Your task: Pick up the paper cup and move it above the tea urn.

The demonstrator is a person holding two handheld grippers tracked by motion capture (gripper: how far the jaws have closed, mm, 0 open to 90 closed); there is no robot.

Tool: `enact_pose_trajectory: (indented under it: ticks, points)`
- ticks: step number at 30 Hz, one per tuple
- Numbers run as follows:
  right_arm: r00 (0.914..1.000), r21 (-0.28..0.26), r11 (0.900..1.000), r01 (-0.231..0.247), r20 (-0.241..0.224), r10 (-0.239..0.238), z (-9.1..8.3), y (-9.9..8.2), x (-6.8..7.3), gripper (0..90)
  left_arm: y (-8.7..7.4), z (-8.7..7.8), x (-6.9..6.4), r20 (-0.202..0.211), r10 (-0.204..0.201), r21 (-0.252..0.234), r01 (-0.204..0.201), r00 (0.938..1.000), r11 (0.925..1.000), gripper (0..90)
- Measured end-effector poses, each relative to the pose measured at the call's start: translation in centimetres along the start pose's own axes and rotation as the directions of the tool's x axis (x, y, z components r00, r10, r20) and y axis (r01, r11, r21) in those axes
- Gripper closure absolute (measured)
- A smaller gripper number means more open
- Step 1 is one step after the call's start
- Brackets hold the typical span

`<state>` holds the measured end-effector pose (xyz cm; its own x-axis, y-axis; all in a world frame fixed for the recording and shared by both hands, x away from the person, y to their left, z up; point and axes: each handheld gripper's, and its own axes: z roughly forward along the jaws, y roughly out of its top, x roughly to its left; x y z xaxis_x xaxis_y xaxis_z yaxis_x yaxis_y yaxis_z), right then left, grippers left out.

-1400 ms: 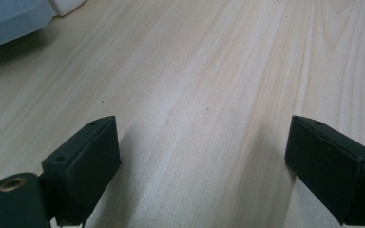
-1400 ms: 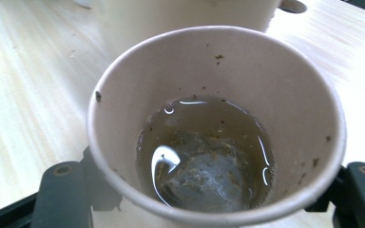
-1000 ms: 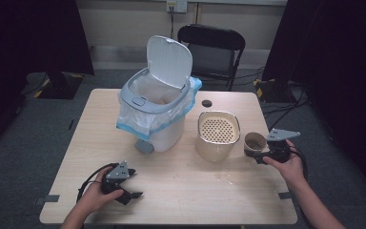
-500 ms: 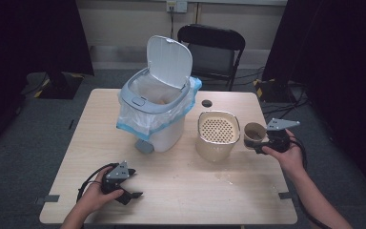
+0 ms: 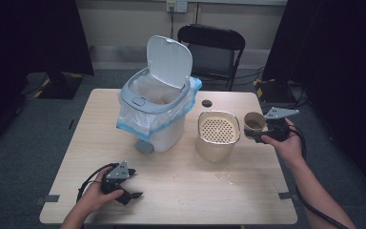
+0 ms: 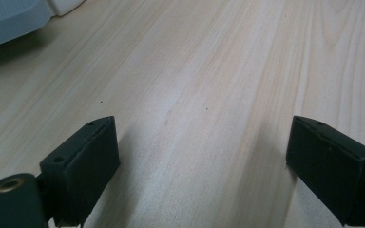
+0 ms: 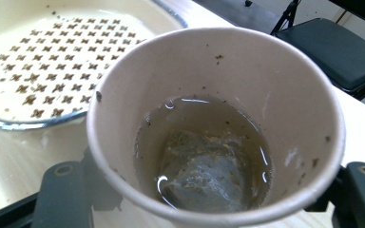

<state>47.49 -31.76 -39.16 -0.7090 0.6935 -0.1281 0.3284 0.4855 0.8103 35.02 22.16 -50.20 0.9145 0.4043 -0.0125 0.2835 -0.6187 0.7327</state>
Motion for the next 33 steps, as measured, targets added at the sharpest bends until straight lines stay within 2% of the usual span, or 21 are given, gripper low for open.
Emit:
enact_pose_trajectory:
  ticks: [20,25,33]
  points:
    - [0.9983,-0.023,0.9997,-0.001,0.058,0.003,1.1,2.5,-1.8,28.1,0.0,0.0,0.0,0.002,0.001,0.005,-0.001,1.0,1.0,8.6]
    - [0.9965,-0.01,0.9998,0.018,0.081,-0.017,1.3,3.1,-2.0,28.2,0.0,0.0,0.0,0.002,-0.004,-0.002,0.004,1.0,1.0,8.6]
    - [0.9931,-0.027,0.9985,0.048,0.108,-0.045,1.4,4.2,-2.3,28.2,0.0,0.0,0.0,0.002,-0.004,-0.002,0.004,1.0,1.0,8.6]
